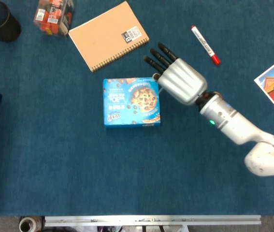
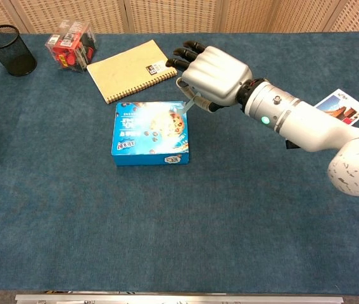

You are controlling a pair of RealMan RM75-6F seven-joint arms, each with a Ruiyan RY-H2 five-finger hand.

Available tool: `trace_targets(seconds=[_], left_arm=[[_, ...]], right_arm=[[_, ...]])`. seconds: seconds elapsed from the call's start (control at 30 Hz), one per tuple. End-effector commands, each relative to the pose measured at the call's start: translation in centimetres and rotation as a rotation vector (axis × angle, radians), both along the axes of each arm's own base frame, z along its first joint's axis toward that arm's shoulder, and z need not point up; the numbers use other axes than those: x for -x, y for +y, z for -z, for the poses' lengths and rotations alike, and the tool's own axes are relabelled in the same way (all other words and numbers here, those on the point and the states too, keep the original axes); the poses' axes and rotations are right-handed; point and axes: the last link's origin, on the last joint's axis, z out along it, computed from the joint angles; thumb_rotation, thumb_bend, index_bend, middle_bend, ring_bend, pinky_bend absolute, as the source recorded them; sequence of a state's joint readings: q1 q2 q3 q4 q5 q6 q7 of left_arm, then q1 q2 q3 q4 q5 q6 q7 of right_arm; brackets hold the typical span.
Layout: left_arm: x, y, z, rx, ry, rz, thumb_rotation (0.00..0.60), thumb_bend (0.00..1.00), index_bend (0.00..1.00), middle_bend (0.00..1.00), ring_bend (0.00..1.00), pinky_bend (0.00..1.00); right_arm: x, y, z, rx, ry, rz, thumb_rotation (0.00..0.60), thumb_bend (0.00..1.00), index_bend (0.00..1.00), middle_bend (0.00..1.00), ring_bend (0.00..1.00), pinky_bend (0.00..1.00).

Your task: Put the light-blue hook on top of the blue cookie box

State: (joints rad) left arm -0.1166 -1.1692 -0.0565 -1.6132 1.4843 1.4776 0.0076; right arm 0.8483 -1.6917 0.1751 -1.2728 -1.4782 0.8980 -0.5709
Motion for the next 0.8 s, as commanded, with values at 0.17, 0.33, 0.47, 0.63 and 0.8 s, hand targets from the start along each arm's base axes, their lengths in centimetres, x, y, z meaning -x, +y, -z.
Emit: trace_targets(seconds=[0.17,0.33,0.47,0.63,0.8], left_arm=[[0.0,0.0,0.0,-0.001,0.002,-0.004,0.600,0.43,0.22,0.35,0.29,0.25],[0.1,0.0,-0.1,-0.001,0.003,-0.007,0.600,0.43,0.22,0.35,0.29,0.25],[0.2,-0.1,-0.1,-0.004,0.003,-0.008,0.600,0.43,0.22,0.35,0.29,0.25],[0.3,-0.1,-0.1,-0.007,0.001,-0.012,0.600,0.43,0.22,0.35,0.29,0.25],[0.4,-0.1,-0.2,-0.011,-0.001,-0.017,0.600,0.43,0.22,0.35,0.29,0.25]], right_arm=[[-1.6,-0.5,1.5,-0.020,-0.033,0.033,0.600,0.41,0.59,0.14,0.00,0.00],[-2.8,-0.6,2.5,-0.041,-0.055,0.059,0.600,0.41,0.59,0.14,0.00,0.00],[-3.5,-0.7,3.4,-0.074,-0.065,0.096,0.600,0.41,0.59,0.14,0.00,0.00],[-5.1,-0.8,4.5,-0.099,-0.068,0.117,0.600,0.41,0.59,0.14,0.00,0.00],[-6.4,-0.9,5.3,-0.115,-0.075,0.129,0.600,0.41,0.59,0.14,0.00,0.00]])
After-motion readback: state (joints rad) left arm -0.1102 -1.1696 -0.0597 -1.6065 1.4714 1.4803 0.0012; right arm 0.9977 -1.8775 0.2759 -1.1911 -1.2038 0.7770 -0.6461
